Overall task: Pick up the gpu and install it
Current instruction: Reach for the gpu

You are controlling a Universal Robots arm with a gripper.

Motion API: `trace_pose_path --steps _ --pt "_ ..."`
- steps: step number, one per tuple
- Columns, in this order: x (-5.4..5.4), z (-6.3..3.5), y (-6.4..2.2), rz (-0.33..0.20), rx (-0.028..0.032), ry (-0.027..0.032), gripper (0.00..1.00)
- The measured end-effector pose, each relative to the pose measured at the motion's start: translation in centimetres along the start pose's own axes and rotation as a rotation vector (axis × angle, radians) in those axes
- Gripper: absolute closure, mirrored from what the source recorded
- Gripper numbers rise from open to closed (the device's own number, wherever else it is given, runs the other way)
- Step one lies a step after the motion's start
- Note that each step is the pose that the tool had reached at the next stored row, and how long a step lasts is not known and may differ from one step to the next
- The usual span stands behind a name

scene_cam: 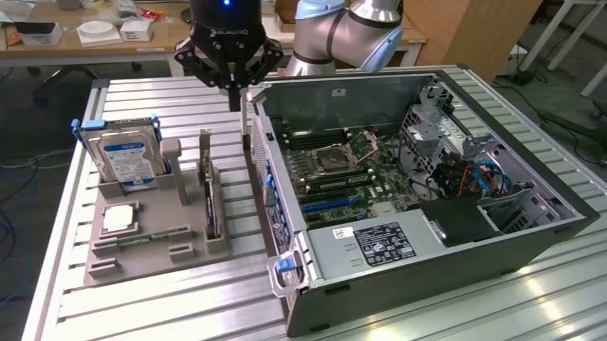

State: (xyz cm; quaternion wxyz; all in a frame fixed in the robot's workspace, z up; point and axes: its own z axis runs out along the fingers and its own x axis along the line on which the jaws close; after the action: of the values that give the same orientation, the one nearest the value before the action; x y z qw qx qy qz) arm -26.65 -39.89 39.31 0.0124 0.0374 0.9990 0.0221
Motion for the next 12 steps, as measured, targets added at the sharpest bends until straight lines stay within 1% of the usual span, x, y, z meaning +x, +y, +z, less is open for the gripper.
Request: trace_pose_path --steps 12 --pt "1.3 -0.04 -0.1 0.0 0.0 0.0 0.9"
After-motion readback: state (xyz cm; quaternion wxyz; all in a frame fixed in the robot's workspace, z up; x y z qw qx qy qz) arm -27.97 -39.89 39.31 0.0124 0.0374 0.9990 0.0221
